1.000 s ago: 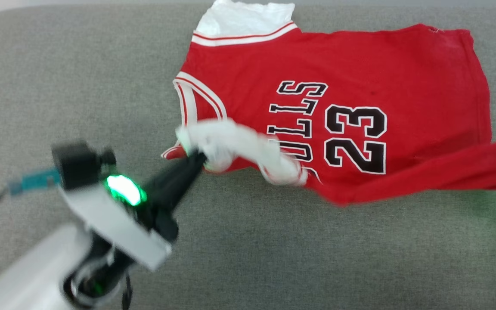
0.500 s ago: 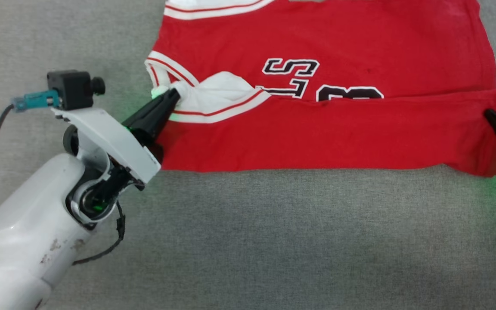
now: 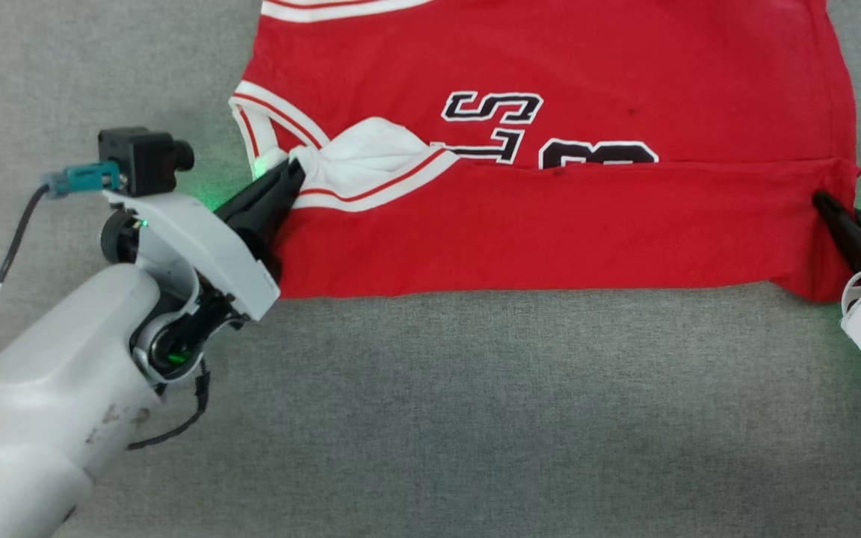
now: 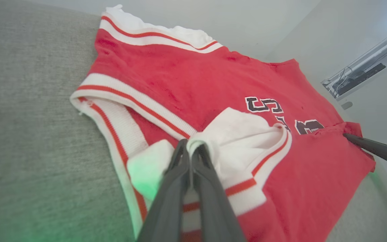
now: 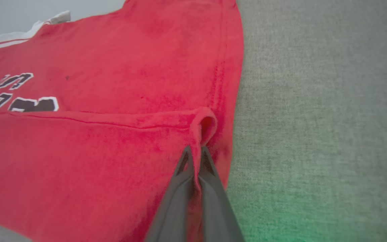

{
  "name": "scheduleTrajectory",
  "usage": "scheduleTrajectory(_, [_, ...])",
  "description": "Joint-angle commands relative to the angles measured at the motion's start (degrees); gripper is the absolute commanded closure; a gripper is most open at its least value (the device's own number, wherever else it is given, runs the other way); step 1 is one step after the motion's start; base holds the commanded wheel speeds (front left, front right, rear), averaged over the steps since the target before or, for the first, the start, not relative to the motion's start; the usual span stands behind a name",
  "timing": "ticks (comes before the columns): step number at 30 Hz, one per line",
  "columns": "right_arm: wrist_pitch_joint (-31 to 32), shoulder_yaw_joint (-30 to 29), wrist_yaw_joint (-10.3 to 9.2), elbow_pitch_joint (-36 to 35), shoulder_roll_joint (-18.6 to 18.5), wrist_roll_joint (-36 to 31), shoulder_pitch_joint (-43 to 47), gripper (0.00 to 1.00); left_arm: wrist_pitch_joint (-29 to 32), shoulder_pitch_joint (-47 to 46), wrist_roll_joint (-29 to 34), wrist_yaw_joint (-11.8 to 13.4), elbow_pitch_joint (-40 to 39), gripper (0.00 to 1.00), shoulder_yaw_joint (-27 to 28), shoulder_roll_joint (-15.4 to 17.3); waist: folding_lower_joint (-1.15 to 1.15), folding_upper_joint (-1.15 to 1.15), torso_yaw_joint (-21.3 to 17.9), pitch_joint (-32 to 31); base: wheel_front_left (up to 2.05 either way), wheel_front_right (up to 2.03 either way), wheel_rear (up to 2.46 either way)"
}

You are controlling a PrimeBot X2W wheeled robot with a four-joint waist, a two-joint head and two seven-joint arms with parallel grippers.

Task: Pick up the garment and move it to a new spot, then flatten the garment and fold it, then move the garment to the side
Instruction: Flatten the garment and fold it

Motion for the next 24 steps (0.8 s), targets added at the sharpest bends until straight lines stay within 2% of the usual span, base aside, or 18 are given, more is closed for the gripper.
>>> scheduleTrajectory(1, [-0.56,0.73,-0.11,0.73,-0.48,-0.73,0.5,0.04,-0.45,0.05,0.45,0.17,0.68,0.0,-1.09,0.89,0.0,0.0,0.23,-1.48,0.0,0.0,0.0])
scheduleTrajectory(2, [-1.18,0.73,-0.11,0.8,-0.77,-0.78,0.76,0.0,-0.69,-0.42,0.79,0.17,0.37,0.0,-1.67,1.34,0.0,0.0,0.38,-2.23,0.0,0.0,0.0])
scheduleTrajectory(6, [-2.92,-0.18,-0.1,0.22,-1.66,-0.35,2.13,0.0,-0.02,-2.03,2.03,0.16,-0.82,0.0,-4.19,4.07,0.0,0.0,1.25,-5.67,0.0,0.0,0.0])
scheduleTrajectory(9, [-3.33,-1.28,-0.1,-0.52,-2.21,0.06,3.61,0.0,4.09,-3.92,2.32,0.17,-1.5,0.0,-6.15,6.28,0.0,0.0,2.09,-7.96,0.0,0.0,0.0])
scheduleTrajectory(12, [-3.04,-2.18,-0.1,-1.66,-2.3,0.04,4.84,0.0,10.78,-6.37,2.52,0.38,-2.84,0.0,-7.91,7.88,0.0,0.0,2.65,-9.35,0.0,0.0,0.0])
scheduleTrajectory(19, [-1.44,-2.75,-0.1,-4.51,-0.95,-0.98,6.11,0.0,33.08,-9.69,-2.59,4.64,-9.54,0.0,-12.73,9.41,0.0,0.0,2.27,-9.38,0.0,0.0,0.0])
scheduleTrajectory(24, [-0.22,-1.92,-0.1,-6.35,-0.18,-1.24,5.5,0.0,42.51,-10.35,-6.74,7.98,-10.57,0.0,-13.65,10.37,0.0,0.0,0.15,-7.18,0.0,0.0,0.0])
